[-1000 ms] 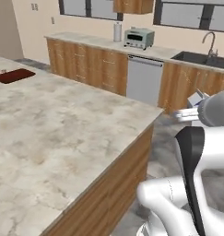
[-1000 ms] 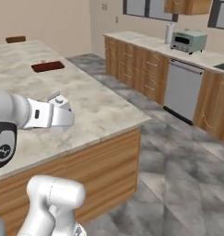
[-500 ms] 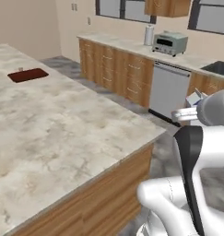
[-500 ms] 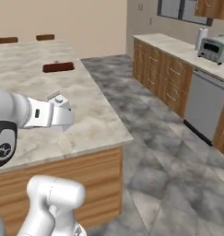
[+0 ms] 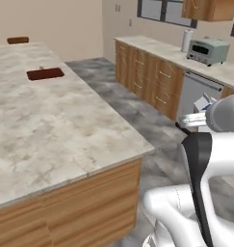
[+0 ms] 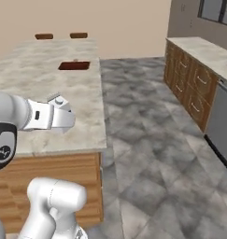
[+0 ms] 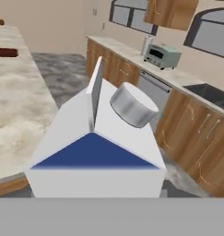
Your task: Take out the milk from the fridge and place it on the tray on the counter. Then take the sugar cube near the tray and place it in the tray.
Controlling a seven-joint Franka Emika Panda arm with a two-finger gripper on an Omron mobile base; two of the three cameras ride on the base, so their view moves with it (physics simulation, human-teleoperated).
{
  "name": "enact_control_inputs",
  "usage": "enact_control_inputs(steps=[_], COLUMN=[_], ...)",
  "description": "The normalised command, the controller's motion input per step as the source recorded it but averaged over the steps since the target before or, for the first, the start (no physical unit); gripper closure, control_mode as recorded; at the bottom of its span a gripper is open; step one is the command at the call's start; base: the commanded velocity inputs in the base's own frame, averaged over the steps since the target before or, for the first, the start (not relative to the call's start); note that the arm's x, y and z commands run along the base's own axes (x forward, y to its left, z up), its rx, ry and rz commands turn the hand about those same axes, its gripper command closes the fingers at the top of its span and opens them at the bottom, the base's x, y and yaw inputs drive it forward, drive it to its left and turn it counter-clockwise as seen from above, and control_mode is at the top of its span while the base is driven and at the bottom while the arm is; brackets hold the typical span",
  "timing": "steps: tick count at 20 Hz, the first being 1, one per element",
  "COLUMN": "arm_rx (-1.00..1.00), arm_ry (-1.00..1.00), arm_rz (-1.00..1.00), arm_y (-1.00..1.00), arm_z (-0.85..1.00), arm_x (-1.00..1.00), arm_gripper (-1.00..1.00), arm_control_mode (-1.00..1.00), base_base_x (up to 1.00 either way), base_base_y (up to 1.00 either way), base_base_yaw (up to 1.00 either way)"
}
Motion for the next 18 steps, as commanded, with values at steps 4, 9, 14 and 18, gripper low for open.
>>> enact_control_inputs(steps=[4, 9, 14, 18], arm_rx=[0.0, 0.0, 0.0, 0.0], arm_ry=[0.0, 0.0, 0.0, 0.0], arm_rz=[0.0, 0.0, 0.0, 0.0], arm_y=[0.0, 0.0, 0.0, 0.0], arm_z=[0.0, 0.0, 0.0, 0.0], arm_x=[0.0, 0.0, 0.0, 0.0], arm_gripper=[1.0, 1.0, 1.0, 1.0], arm_control_mode=[1.0, 1.0, 1.0, 1.0], base_base_x=[0.0, 0.0, 0.03, 0.25], base_base_y=[-1.0, -1.0, -1.0, -1.0], base_base_yaw=[0.5, 0.49, 0.44, 0.43])
